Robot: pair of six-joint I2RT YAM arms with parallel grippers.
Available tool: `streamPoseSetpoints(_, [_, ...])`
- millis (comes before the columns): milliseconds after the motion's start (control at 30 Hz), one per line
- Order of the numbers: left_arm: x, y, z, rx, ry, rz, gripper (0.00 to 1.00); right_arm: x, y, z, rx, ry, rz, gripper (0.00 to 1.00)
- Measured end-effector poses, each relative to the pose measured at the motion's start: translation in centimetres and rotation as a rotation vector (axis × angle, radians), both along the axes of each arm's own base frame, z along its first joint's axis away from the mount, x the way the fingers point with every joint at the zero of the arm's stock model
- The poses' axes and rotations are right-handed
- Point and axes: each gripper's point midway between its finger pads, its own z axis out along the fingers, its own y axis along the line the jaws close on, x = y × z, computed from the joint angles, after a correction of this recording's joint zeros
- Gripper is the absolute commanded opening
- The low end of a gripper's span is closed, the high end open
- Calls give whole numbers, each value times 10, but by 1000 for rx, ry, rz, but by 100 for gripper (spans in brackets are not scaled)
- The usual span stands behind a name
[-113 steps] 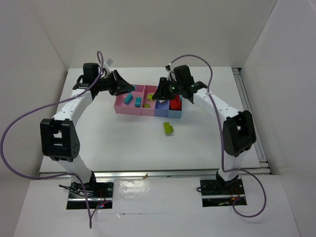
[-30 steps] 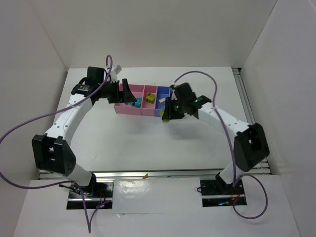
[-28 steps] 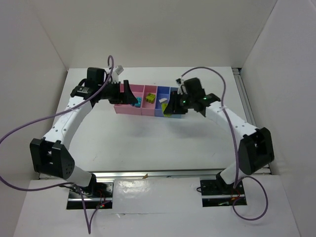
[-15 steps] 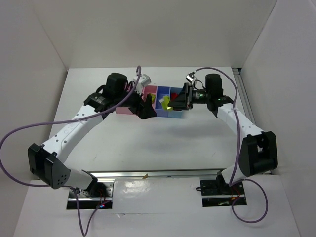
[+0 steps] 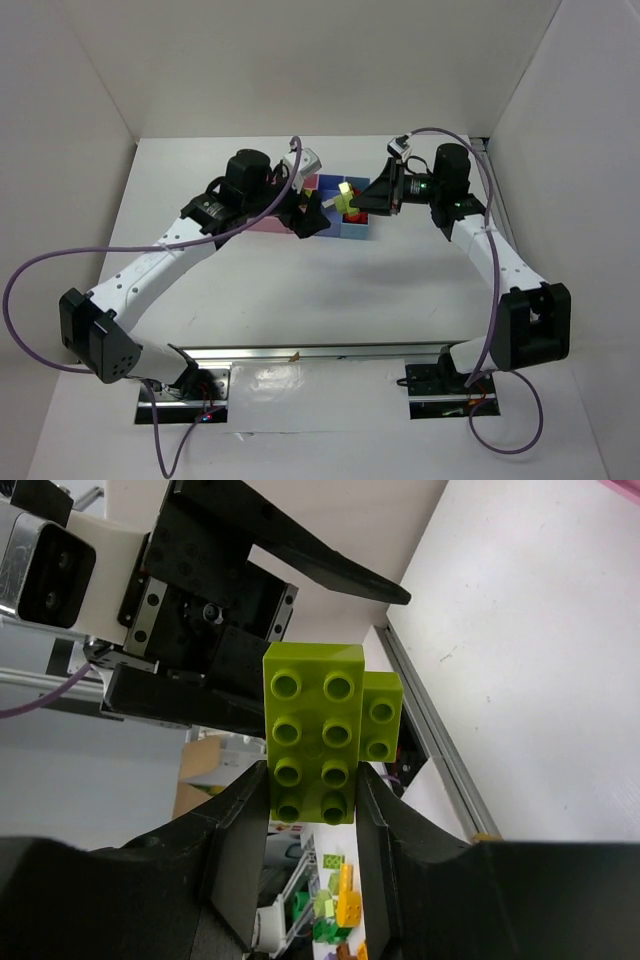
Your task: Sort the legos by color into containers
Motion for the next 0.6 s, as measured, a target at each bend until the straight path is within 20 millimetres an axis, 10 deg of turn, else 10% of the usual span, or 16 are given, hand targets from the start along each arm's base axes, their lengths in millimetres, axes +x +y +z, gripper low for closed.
streamPoseSetpoints(600, [5, -26, 5, -74, -40, -99, 90, -6, -4, 16, 35, 22, -18, 19])
